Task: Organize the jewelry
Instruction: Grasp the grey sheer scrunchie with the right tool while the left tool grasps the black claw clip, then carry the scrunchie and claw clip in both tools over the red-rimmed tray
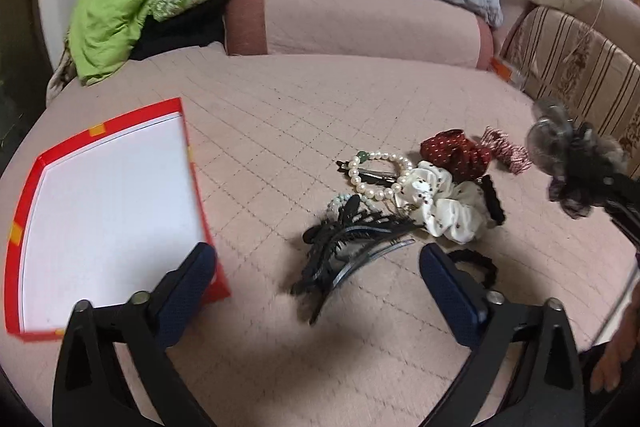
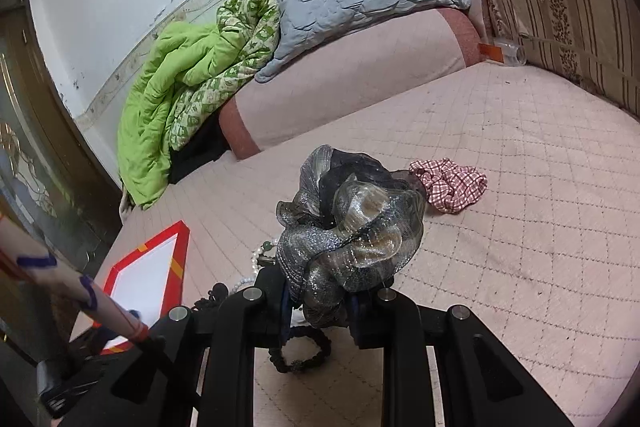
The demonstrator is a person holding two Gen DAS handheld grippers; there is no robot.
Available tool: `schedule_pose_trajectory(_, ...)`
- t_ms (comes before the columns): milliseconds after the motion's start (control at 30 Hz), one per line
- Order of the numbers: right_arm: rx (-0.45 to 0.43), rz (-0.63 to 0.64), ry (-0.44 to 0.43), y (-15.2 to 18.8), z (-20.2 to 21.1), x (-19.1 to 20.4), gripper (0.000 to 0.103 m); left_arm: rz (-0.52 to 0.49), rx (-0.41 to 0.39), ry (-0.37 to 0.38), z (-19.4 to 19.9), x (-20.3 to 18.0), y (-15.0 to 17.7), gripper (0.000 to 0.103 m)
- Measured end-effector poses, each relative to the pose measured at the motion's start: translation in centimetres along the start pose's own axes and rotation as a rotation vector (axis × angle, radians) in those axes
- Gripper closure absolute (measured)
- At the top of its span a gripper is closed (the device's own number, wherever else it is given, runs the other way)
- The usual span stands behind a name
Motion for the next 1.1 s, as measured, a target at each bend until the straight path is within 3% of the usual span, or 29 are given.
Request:
schedule_pose_trajectory(167,0.018,-0.025,-0.032,0.2,-0.2,-0.1,0.079,-0.12,0.068,0.014,-3.0,-1.8,-0.2,0.007)
schedule_pose_trajectory(267,0.022,-0.024,-0.043,0.2,-0.3,-0.2,0.079,-0.139,0.103,0.008,-4.5,-2.0,0.3,0.012)
schedule_pose_trajectory(333,0.028,-0.027,-0.052,0.3,-0.3,-0.1,0.079,-0.136,0.13,0.011,-5.4,-2.1,0.7,0.025)
schedule_pose_trajectory(367,0.033,-0.027,-0.056,0.3,-0.4,0.0,0.079,-0.135,0.14,0.014,-5.8,-2.0,0.8,0.039)
schedule_pose_trajectory(400,0.036,-0.028,-0.06,0.4,-0.5,0.0,0.079,-0.132,0.153,0.02,-6.2,-2.1,1.0,0.046)
schedule_pose_trajectory(667,0.046,-0.011,-0.076,0.8,-0.7,0.5,0.079,-0.173,0.134,0.045,-5.9,-3.8,2.3,0.07)
schedule_pose_trajectory(767,0.046,-0.006,-0.075,0.9,-0.8,0.6,0.079,-0.153,0.114,0.085,-5.0,-4.3,2.3,0.071)
schedule_pose_trajectory(1100,0.04,0.021,-0.067,1.1,-0.8,1.1,0.079,-0.076,0.036,0.114,-2.9,-2.8,0.4,0.071)
Point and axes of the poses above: each gripper's, at about its wrist camera, not at the fingertips, and z roughly against the way its jaws point, x to its left, y to its underside, the point moved 9 cm from there along -z, roughly the way its jaws point, and after that the axes turned 1 degree about x, right-handed, at the moved point
